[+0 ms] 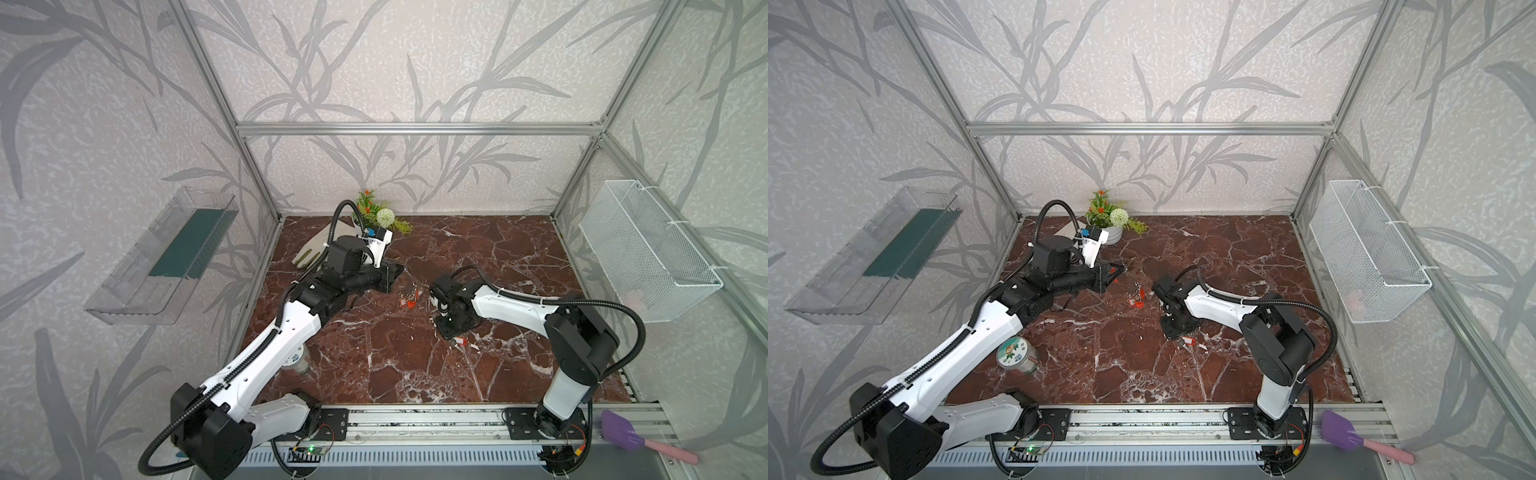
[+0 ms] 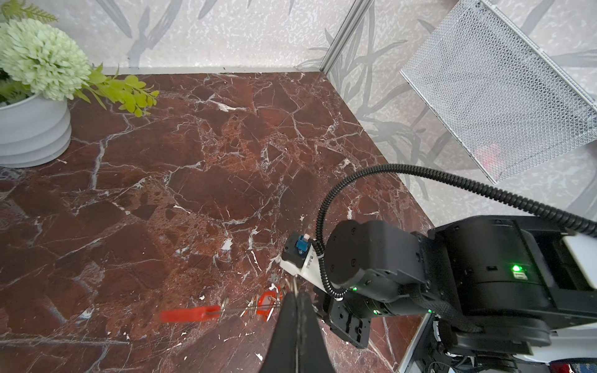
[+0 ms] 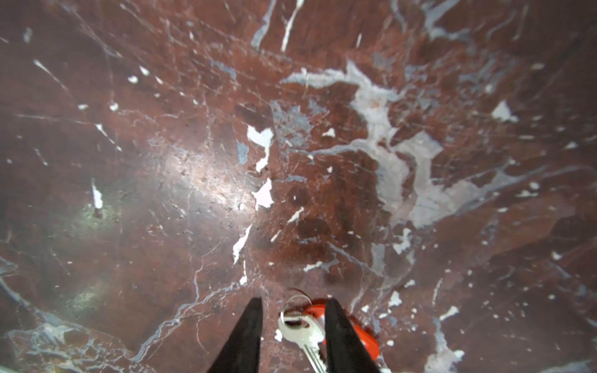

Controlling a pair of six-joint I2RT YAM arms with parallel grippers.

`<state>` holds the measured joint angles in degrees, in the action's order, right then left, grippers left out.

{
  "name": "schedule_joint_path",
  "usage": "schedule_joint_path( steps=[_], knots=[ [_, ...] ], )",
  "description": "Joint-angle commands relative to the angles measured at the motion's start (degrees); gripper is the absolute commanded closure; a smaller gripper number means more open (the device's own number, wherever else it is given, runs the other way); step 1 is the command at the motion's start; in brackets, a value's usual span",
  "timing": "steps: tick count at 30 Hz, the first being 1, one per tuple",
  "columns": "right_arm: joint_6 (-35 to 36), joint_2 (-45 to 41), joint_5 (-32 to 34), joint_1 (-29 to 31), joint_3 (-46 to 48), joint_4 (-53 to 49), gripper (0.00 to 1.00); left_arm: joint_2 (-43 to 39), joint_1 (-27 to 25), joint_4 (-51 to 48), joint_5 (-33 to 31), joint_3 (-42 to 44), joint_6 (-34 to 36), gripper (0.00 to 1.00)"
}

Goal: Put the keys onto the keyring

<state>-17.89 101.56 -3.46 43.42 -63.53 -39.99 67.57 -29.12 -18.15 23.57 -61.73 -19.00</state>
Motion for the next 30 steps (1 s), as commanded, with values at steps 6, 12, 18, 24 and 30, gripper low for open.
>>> schedule_joint_path(
  steps=[6,12,18,24,30],
  knots=[
    [0.07,1.67,-0.05,0.53,-0.51,-3.44,0.67,-1.41,0.13,0.09,-0.87,-1.63,1.68,1.00],
    [-0.21,2.40,0.36,0.53,-0.76,-3.88,0.67,-0.63,0.12,0.14,-0.45,-2.16,1.92,1.00],
    [-0.41,1.78,1.56,0.53,-1.39,-4.83,0.72,-0.33,0.15,0.33,-0.33,-2.25,1.99,1.00],
    [-0.31,1.19,2.54,0.53,-2.48,-6.20,0.74,-0.39,0.14,0.52,-0.17,-1.90,1.78,1.00],
    [-0.31,0.90,2.94,0.52,-2.28,-6.71,0.74,-0.43,0.15,0.51,-0.09,-1.72,1.65,1.00]
  ],
)
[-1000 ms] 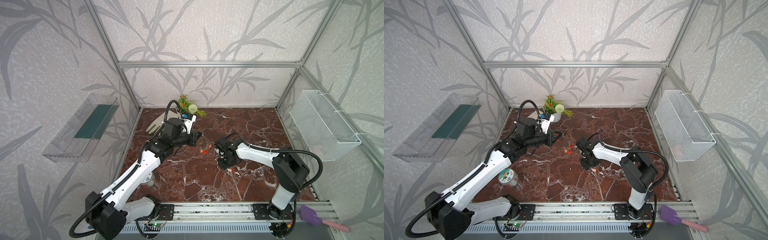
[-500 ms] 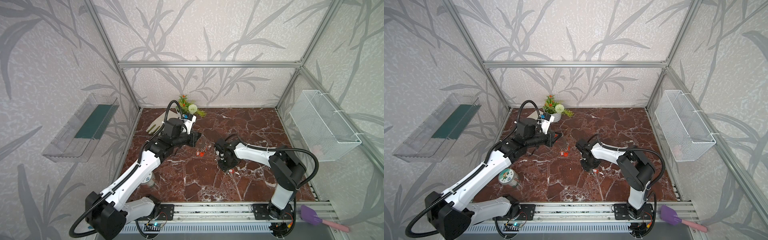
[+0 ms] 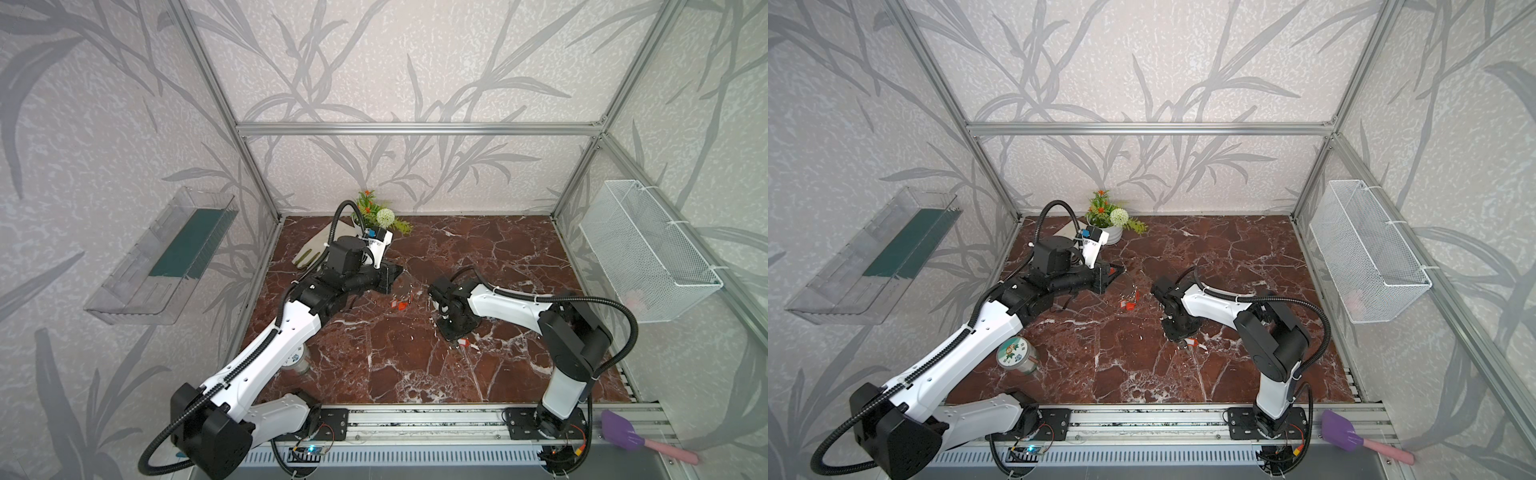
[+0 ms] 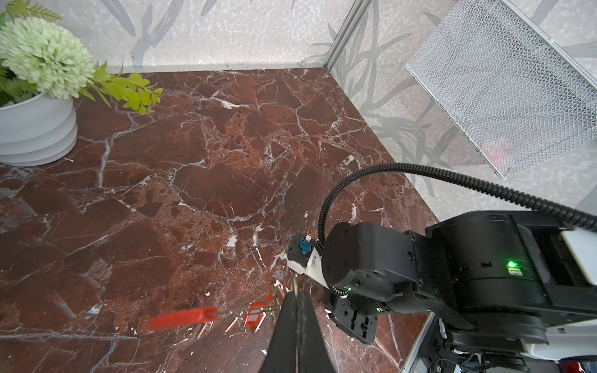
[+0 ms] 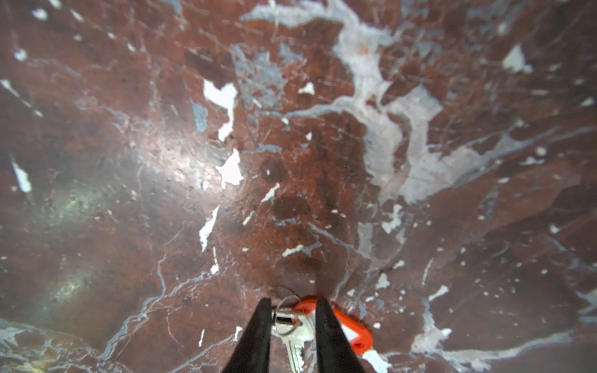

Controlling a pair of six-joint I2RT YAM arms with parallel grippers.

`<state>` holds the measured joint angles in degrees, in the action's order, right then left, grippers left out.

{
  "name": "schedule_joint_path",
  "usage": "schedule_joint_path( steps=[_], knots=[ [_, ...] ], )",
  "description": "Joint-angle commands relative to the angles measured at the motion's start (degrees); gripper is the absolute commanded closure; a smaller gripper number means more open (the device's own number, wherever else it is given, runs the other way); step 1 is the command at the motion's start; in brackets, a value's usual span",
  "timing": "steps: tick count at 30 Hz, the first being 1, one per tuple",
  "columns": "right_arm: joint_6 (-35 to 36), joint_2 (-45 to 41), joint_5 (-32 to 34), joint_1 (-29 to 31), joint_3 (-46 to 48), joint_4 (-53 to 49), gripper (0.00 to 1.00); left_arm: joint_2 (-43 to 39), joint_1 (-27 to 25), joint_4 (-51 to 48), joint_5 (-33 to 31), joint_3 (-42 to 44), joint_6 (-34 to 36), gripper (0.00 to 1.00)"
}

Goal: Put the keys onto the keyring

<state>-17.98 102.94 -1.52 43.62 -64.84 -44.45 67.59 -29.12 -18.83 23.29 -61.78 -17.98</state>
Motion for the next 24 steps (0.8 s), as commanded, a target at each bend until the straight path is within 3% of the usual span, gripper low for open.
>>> schedule_joint_path(
  steps=[1,24],
  knots=[
    [-0.22,-0.47,0.99,0.31,-0.85,-2.28,0.74,-0.42,0.15,1.21,0.41,-1.63,0.58,1.00],
    [-0.22,-1.13,1.56,0.81,0.62,-2.24,0.74,-1.32,0.17,1.67,0.44,-0.54,-0.17,1.00]
  ],
)
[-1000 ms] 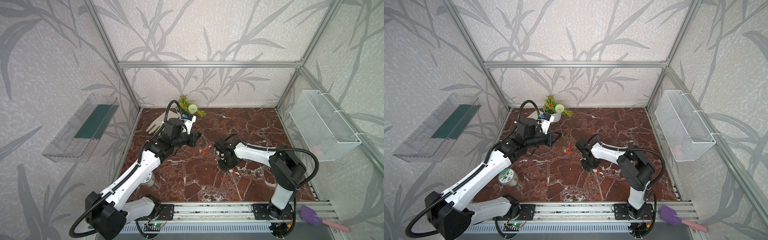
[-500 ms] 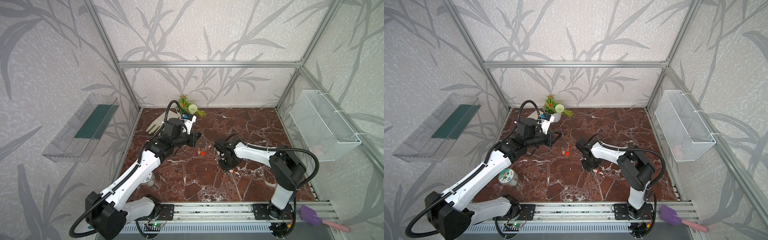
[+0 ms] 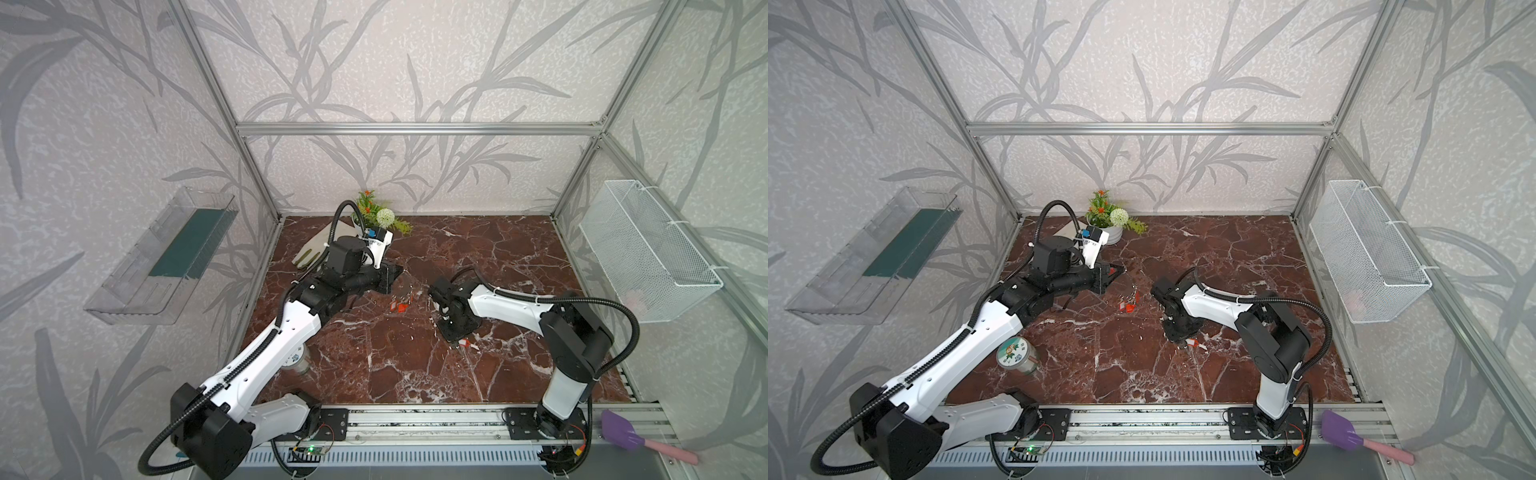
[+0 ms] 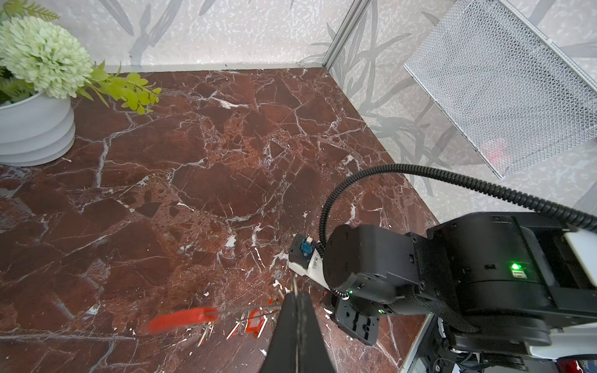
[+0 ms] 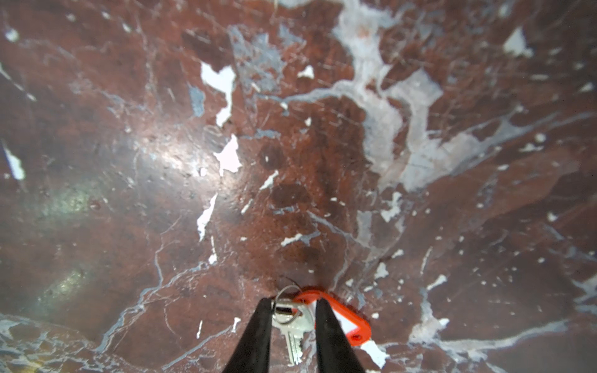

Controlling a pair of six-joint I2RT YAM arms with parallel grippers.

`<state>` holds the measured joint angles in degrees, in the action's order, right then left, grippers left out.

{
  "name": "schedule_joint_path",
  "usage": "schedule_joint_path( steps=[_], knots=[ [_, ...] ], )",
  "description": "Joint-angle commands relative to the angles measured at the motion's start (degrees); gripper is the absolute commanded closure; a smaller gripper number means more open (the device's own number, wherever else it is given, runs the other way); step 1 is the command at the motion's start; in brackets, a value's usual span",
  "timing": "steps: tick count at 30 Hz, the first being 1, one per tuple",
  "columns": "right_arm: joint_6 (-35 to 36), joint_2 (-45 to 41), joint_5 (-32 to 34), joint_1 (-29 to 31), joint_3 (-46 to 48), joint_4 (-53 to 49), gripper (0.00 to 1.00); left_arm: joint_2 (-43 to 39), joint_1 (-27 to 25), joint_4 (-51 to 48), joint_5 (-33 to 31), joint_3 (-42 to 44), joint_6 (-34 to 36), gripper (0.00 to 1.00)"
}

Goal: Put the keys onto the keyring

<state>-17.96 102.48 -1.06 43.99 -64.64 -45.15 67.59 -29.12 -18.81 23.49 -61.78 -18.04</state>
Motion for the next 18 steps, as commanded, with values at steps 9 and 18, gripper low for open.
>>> schedule_joint_path(
  steps=[9,18],
  knots=[
    [-0.24,-0.50,0.53,0.82,0.86,-0.86,0.74,-1.23,0.20,1.69,0.14,-0.62,-0.07,1.00],
    [-0.24,0.51,0.37,1.10,1.81,0.31,0.74,-0.84,0.18,1.89,0.20,-0.89,-0.06,1.00]
  ],
)
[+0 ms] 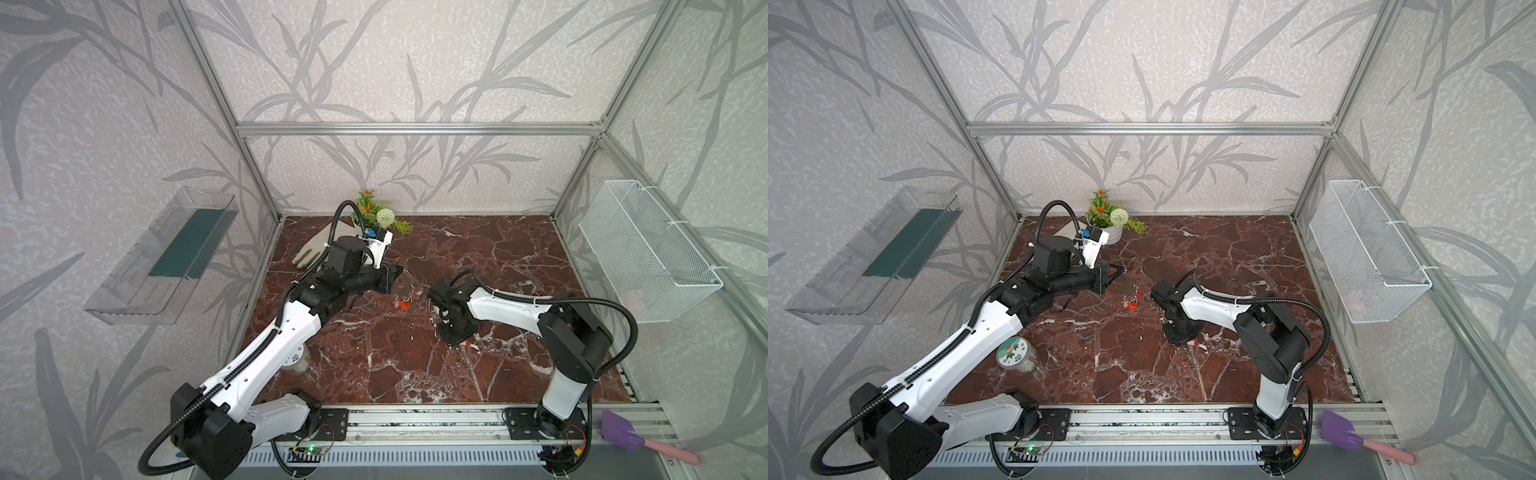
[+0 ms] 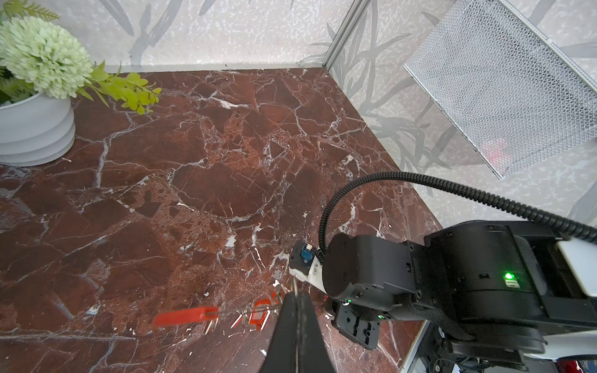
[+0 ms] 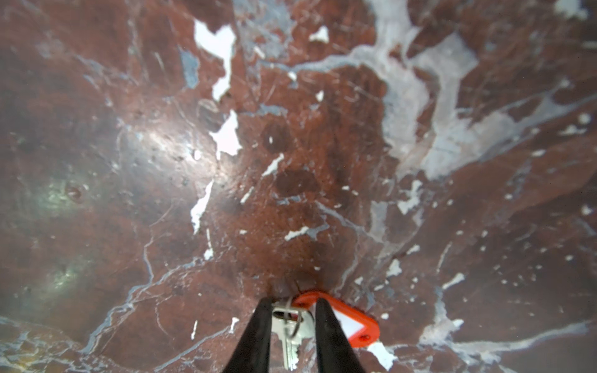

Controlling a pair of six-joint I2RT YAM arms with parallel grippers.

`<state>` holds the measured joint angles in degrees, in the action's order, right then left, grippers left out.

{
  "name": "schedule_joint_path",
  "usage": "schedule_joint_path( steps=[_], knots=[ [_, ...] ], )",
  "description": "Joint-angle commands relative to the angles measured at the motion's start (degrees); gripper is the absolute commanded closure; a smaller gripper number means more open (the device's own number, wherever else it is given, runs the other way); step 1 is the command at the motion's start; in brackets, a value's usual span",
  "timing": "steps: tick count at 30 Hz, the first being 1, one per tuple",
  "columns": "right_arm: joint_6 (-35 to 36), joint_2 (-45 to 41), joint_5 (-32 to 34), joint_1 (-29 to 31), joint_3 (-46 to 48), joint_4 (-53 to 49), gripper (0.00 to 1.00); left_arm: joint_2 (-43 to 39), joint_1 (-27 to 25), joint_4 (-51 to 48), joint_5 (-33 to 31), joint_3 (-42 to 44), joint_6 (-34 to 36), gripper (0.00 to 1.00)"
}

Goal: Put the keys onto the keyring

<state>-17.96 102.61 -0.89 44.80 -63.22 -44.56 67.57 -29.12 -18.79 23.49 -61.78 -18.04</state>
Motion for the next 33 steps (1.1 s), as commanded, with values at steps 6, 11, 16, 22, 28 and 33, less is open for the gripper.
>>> schedule_joint_path(
  steps=[6,11,16,22,28,33],
  knots=[
    [-0.24,-0.65,0.96,0.30,0.24,-0.26,0.74,-0.96,0.14,1.59,-0.02,-0.88,0.03,1.00],
    [-0.24,-1.04,1.24,0.29,-0.41,-0.89,0.74,-0.70,0.15,1.74,0.07,-1.02,0.03,1.00],
    [-0.24,-1.67,1.47,0.25,-0.49,-1.14,0.74,-0.63,0.14,1.89,0.26,-0.96,-0.06,1.00],
    [-0.24,-1.93,1.82,0.29,-0.50,-1.48,0.74,-0.49,0.13,1.93,0.42,-1.06,-0.02,1.00],
    [-0.24,-2.59,2.12,0.25,-0.58,-1.77,0.74,-0.67,0.17,1.89,0.51,-0.93,0.02,1.00],
    [-0.24,-2.26,2.20,0.29,-0.50,-1.63,0.74,-0.77,0.18,1.92,0.41,-0.71,-0.11,1.00]
  ],
)
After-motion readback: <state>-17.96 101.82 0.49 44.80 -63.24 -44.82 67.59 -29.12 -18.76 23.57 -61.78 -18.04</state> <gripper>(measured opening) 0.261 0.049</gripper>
